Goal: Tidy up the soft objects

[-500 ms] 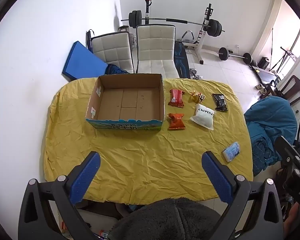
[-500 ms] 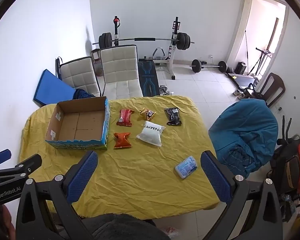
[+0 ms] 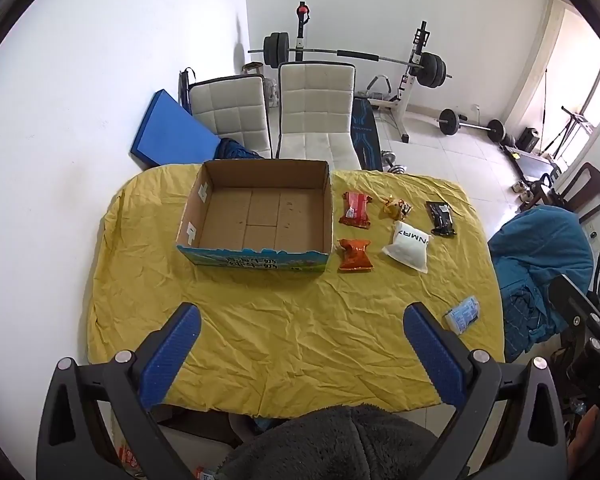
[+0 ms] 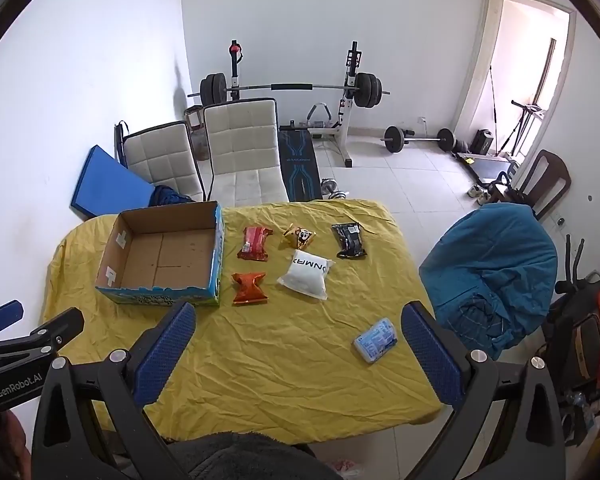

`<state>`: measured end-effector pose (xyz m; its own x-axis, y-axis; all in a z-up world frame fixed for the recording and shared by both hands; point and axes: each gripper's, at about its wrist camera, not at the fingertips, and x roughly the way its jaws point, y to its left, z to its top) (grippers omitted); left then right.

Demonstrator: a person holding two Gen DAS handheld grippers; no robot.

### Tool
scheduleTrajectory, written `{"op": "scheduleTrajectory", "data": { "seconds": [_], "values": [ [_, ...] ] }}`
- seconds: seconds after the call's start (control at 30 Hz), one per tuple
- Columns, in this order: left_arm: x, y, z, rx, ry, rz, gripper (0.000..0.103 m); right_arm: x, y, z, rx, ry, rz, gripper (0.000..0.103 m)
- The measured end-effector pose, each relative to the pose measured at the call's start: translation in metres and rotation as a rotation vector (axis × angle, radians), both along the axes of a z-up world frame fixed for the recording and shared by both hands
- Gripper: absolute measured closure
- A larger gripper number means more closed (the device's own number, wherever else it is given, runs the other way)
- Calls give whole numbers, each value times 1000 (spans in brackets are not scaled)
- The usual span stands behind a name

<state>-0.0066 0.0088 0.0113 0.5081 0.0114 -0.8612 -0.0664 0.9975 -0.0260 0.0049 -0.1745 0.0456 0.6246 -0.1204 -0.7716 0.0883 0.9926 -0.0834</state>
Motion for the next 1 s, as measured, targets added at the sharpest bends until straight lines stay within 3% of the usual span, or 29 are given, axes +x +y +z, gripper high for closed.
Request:
{"op": "scheduleTrajectory", "data": {
  "seconds": [1.0],
  "values": [
    [1, 9, 5, -9, -46, 11, 0, -1, 17, 14, -9, -32, 14, 0]
  ]
}}
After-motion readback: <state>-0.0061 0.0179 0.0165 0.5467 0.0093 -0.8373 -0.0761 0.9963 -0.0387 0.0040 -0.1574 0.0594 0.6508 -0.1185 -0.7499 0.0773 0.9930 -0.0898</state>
